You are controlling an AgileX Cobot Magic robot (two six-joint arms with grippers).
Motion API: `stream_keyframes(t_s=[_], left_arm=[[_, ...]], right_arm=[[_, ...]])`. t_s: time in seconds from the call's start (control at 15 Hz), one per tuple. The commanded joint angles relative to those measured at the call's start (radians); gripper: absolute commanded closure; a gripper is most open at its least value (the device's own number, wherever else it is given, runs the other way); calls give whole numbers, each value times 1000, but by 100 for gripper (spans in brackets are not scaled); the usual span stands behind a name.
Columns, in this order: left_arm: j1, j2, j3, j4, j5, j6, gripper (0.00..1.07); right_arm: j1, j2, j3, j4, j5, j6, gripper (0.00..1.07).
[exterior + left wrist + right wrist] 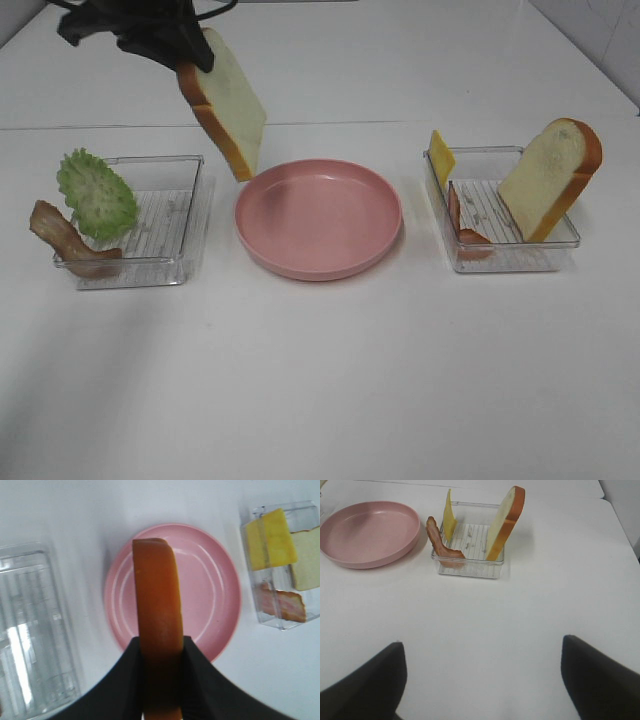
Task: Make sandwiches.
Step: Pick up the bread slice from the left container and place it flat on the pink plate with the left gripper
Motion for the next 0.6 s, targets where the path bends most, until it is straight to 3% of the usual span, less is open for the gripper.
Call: stream_keyframes(t_s=[0.07, 0.13, 0.27, 0.4, 0.6], left_arm=[[0, 56, -1, -178, -36, 138, 107], [0, 126, -1, -335, -38, 235, 107], [0, 166, -1, -389, -39, 259, 107], [0, 270, -1, -512, -58, 321, 107], [-2, 333, -1, -588, -83, 339, 107]], right_arm=[[-2, -13, 4, 5, -6, -11, 28], [-2, -13, 4, 5, -6, -11, 28], [-2, -13, 4, 5, -6, -11, 28], [-2, -13, 4, 5, -6, -11, 28], [-2, -13, 4, 5, -6, -11, 28]])
